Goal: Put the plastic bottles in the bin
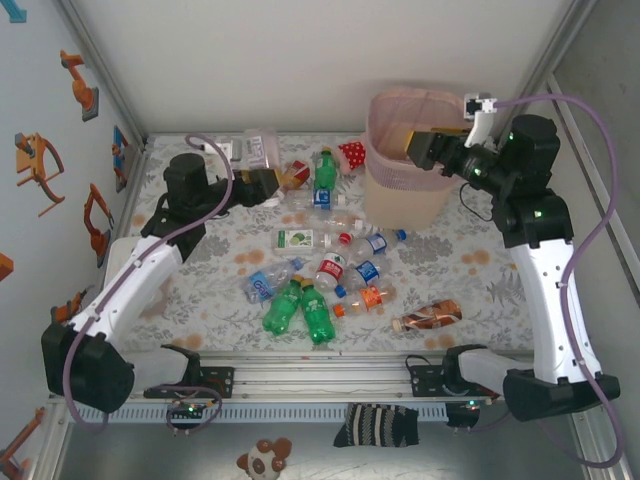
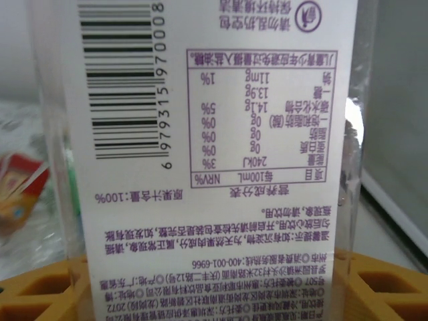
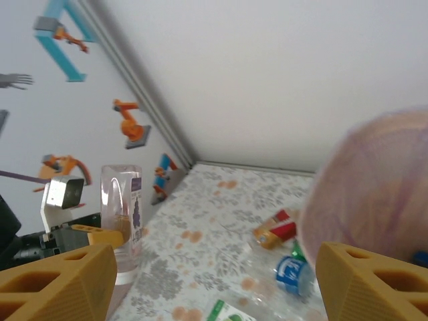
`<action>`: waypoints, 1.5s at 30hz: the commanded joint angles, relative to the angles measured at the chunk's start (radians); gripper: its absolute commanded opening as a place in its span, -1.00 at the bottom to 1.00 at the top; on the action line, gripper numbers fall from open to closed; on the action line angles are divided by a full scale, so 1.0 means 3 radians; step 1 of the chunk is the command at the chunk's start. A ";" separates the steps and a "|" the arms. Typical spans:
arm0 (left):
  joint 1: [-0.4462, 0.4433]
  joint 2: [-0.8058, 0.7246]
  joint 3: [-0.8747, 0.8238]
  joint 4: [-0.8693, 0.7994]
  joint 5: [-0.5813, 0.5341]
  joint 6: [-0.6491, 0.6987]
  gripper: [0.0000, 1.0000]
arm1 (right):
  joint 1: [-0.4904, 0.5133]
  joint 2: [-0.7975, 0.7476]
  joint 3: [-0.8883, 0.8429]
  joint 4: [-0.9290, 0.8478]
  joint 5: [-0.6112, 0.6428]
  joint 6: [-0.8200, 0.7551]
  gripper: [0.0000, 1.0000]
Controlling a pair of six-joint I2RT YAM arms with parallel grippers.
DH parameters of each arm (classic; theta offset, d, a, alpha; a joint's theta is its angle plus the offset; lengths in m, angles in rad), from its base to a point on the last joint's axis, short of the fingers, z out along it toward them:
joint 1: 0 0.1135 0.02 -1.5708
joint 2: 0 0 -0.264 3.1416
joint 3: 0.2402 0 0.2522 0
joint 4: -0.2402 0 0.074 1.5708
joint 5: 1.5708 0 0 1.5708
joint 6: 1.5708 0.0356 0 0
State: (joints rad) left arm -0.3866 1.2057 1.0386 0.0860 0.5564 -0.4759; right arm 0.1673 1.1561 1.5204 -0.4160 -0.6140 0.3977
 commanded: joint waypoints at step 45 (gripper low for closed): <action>-0.0895 -0.0179 0.0434 0.1458 0.1577 0.0211 0.05 | 0.1671 0.0359 0.0076 0.1433 -0.1022 -0.0184 0.90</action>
State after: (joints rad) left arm -0.6483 1.1610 1.1320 0.4812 1.0046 -0.4305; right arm 0.6579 1.2583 1.5070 -0.0101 -0.9016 0.3664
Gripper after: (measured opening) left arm 0.657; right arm 0.954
